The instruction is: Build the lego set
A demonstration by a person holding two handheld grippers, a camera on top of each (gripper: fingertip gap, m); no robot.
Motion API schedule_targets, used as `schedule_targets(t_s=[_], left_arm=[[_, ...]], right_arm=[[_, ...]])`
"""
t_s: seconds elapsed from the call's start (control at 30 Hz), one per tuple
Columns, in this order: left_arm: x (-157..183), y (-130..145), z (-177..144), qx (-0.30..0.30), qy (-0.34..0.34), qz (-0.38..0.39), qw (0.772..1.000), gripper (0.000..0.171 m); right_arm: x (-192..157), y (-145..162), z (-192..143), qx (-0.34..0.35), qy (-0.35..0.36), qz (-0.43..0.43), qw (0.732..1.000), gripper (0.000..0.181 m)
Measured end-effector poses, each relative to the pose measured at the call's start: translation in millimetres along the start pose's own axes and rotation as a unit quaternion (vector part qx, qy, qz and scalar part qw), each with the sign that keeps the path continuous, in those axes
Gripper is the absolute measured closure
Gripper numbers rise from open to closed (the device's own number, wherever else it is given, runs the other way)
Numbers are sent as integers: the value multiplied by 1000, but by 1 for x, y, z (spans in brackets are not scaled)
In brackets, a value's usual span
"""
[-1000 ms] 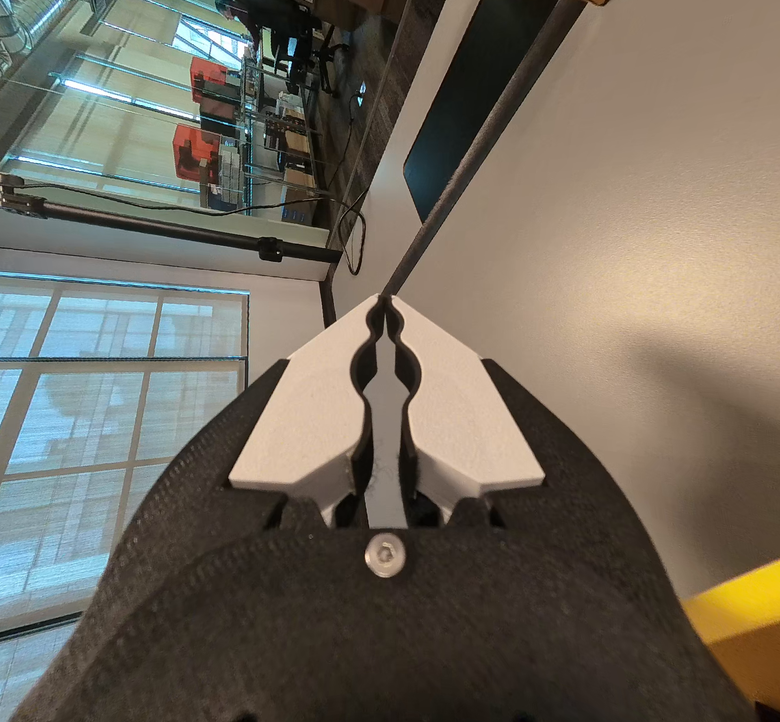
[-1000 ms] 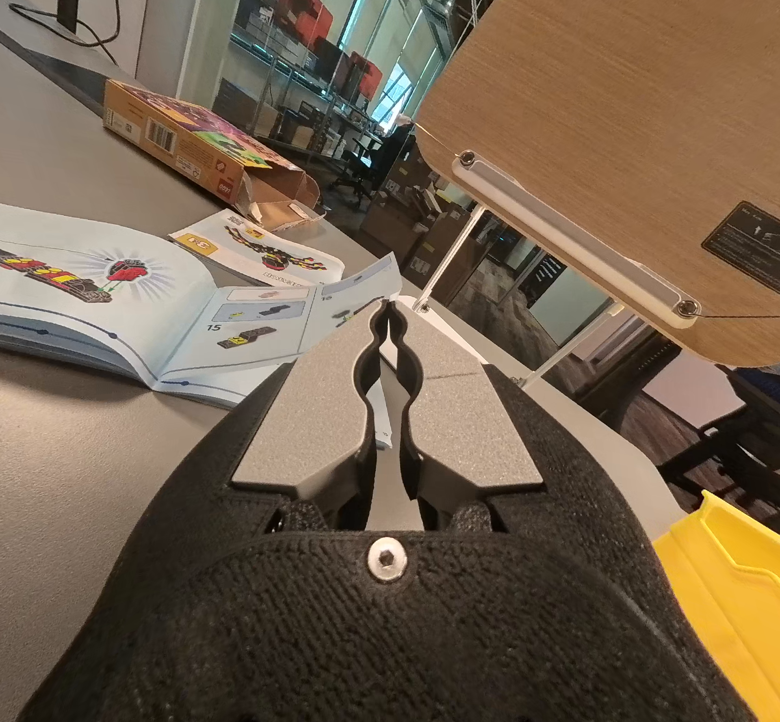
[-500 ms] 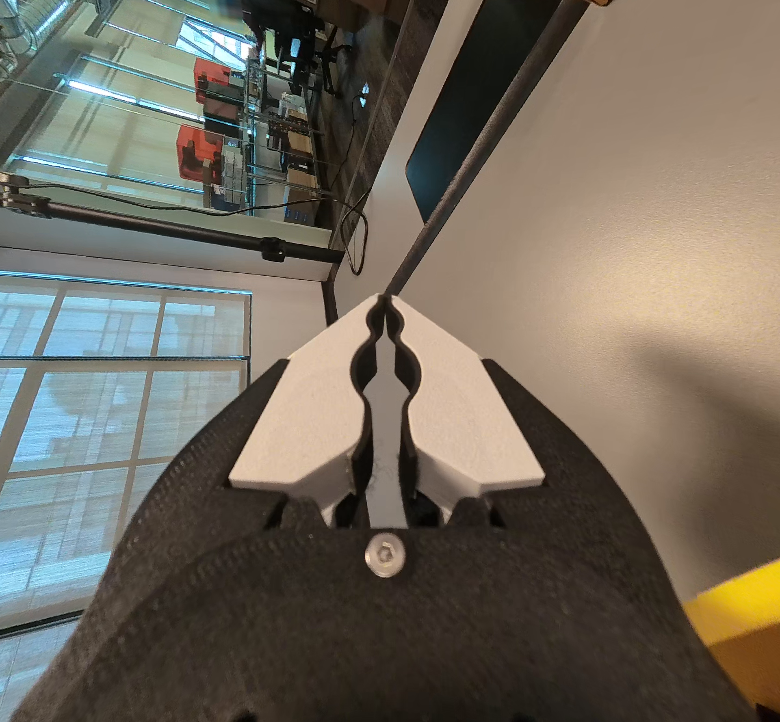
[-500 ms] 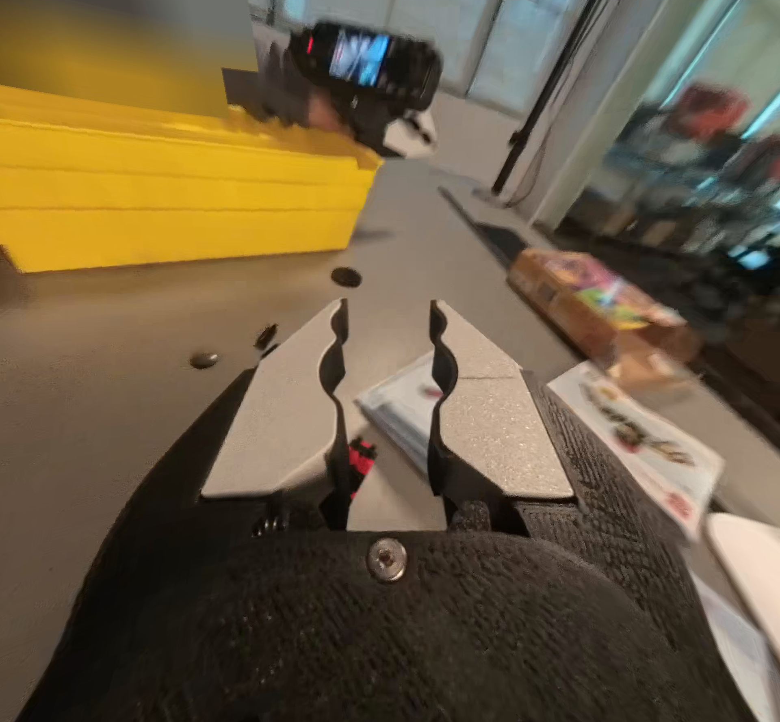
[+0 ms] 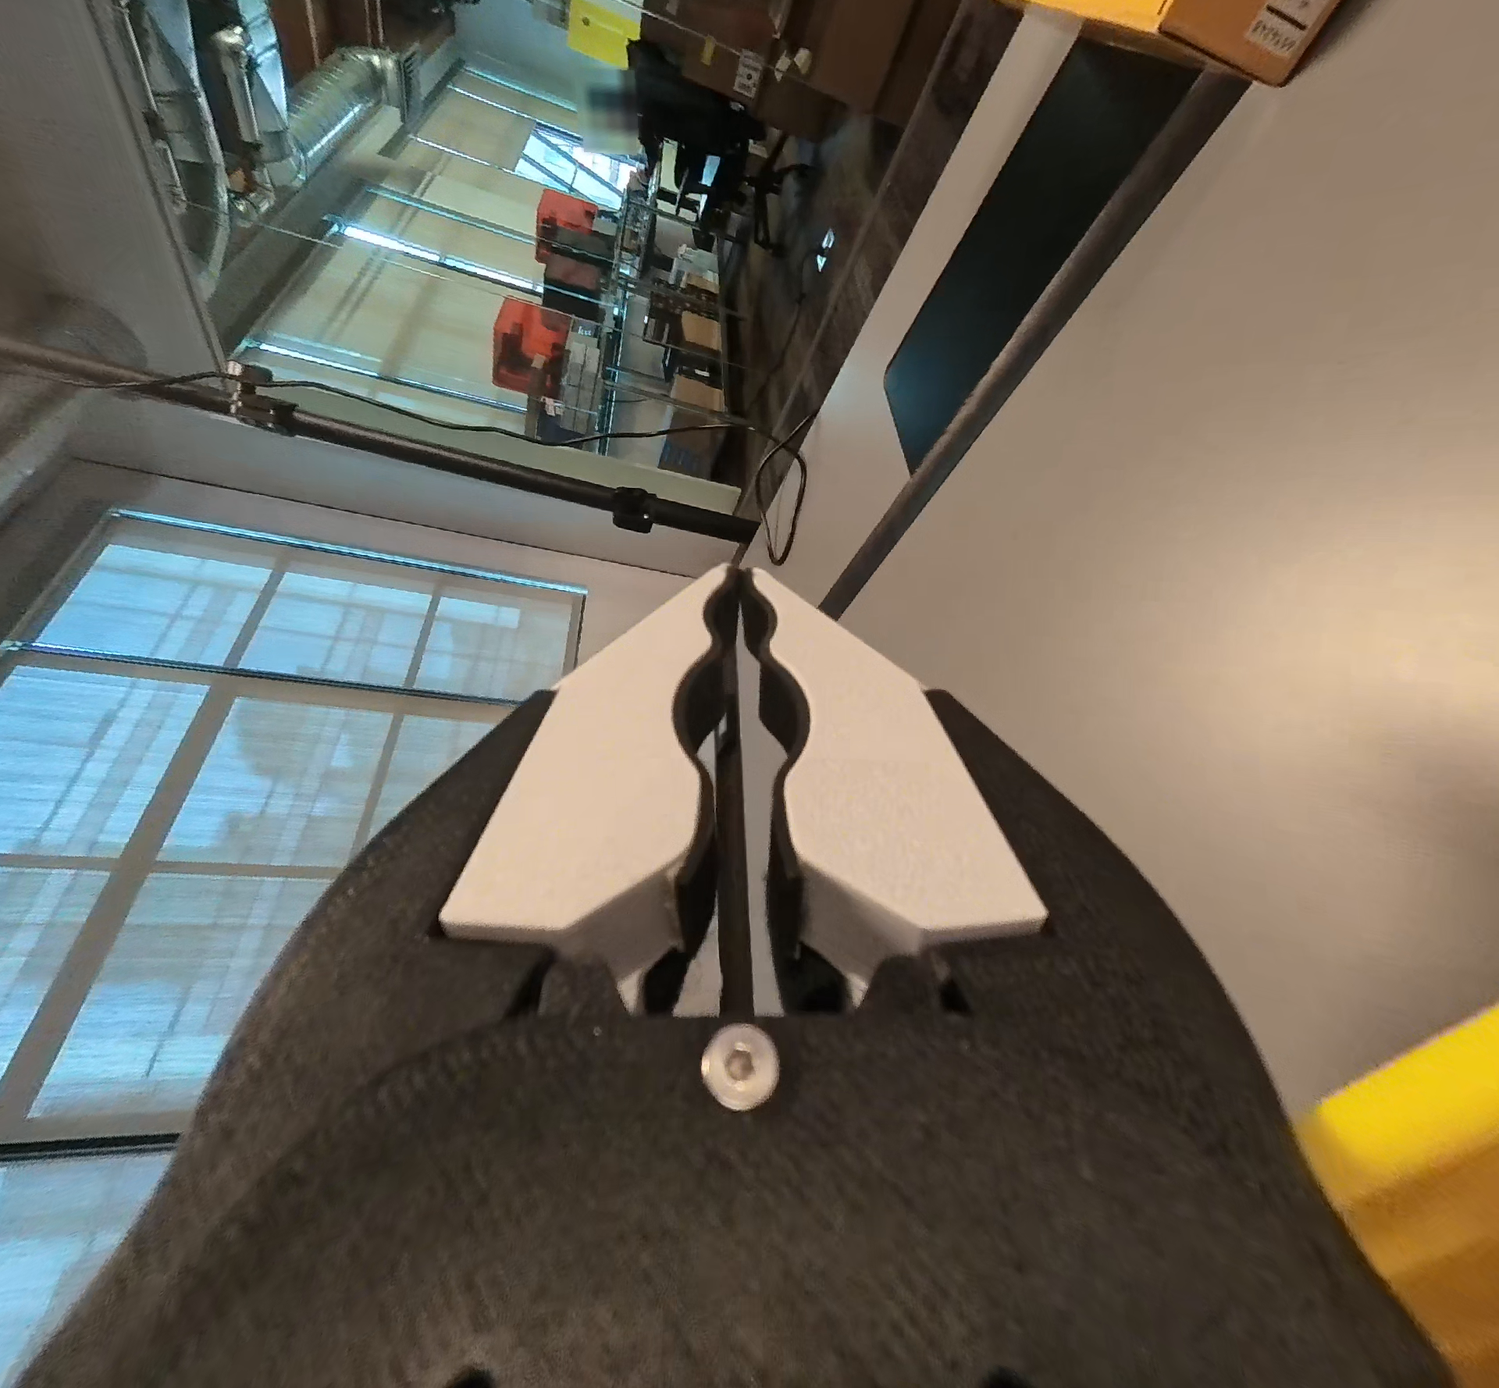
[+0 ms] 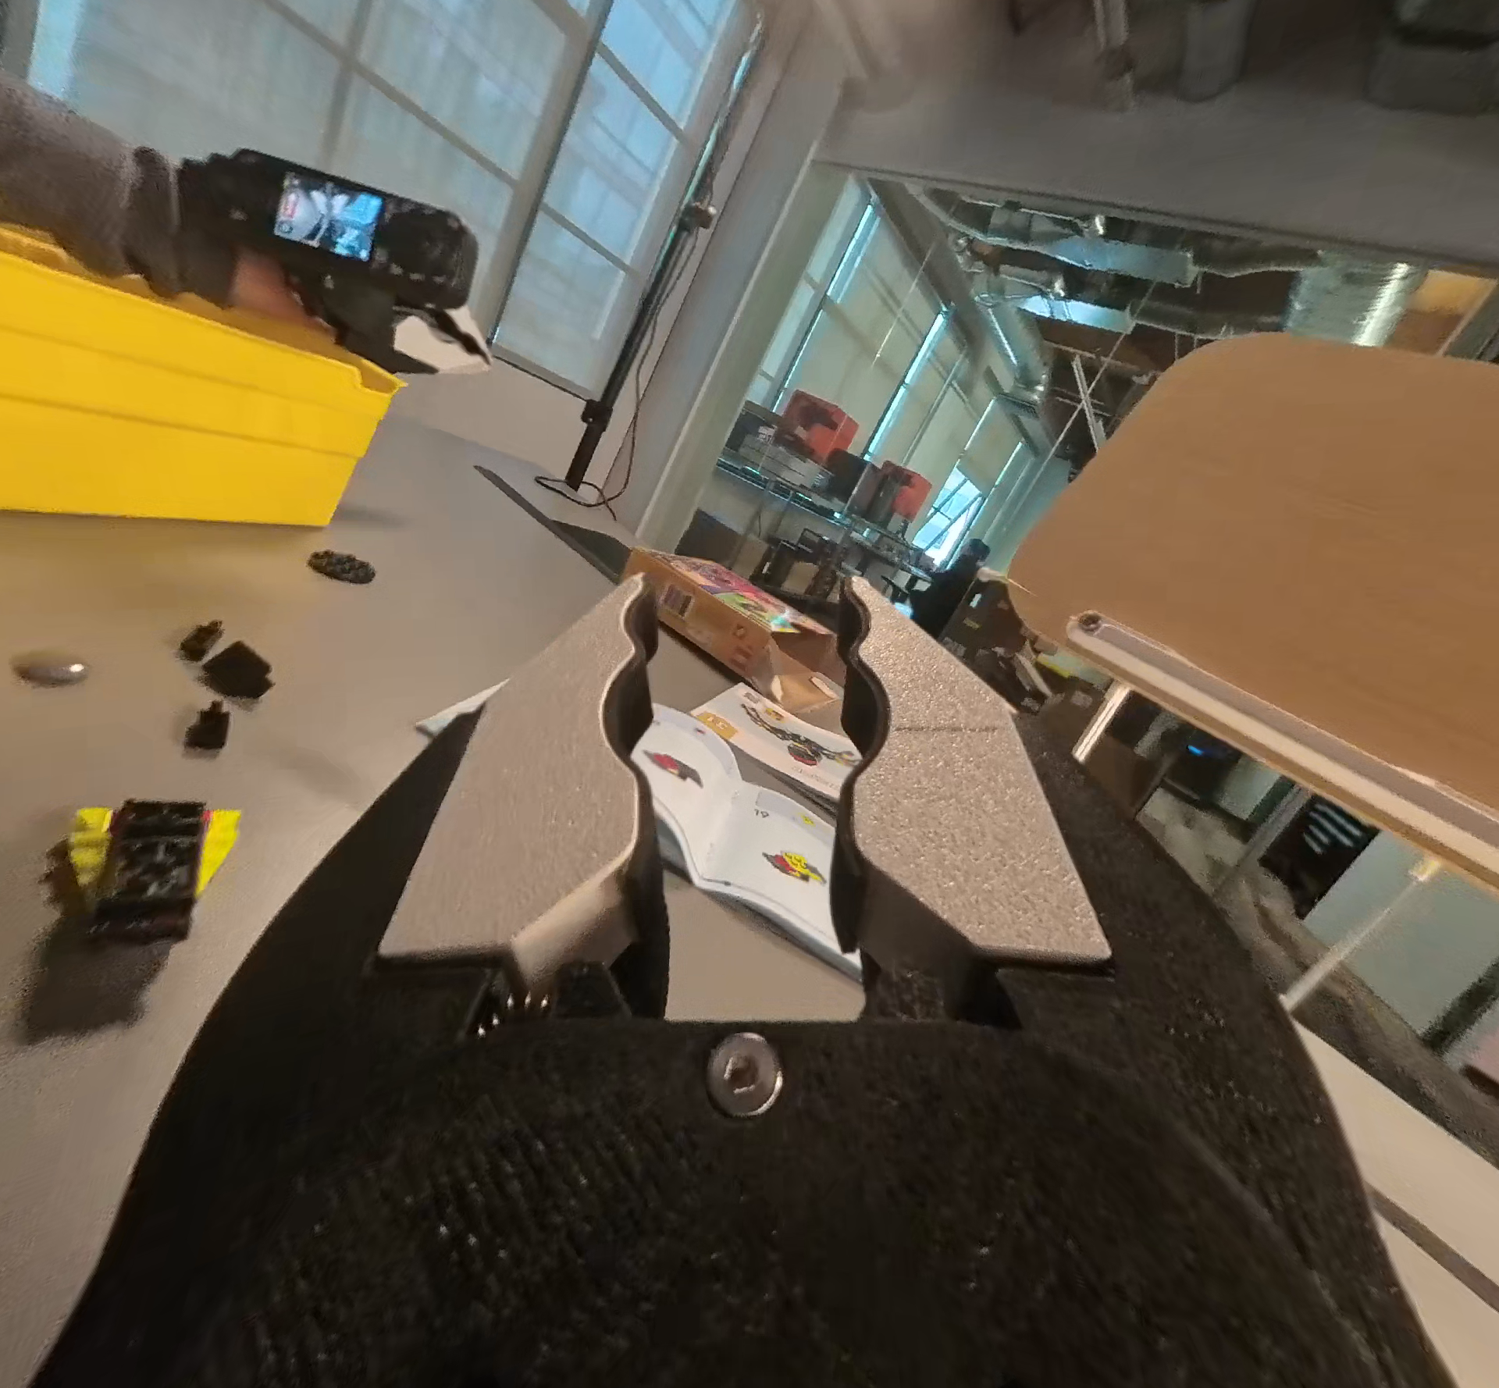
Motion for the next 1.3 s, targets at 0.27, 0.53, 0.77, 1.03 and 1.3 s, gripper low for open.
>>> schedule_targets(t_s=[0.27,0.53,0.77,1.03,1.3], left_arm=[[-16,-21,-39,82,51,-70,993,140],[-29,-46,-164,167,197,-186,948,124],[-11,2,-237,113,280,-188,935,128],[24,70,-258,-26,361,-152,920,141],[66,88,-238,-151,451,-170,863,143]], right_arm=[[-31,-3,-2,3,-49,-41,998,139],[-29,-2,0,14,-64,8,998,139],[-38,-3,2,18,-85,12,996,142],[-36,-2,2,17,-90,29,995,144],[-37,1,2,7,-89,20,996,147]])
Point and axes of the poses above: each gripper's, where its closed fingertips meet, z out along the fingers, y out of its underside, x = y × z across the jaws, the point moved 1 cm from there along -z, back along the fingers, and after that the axes turned 2 degrees about z, right-handed, at the moved point
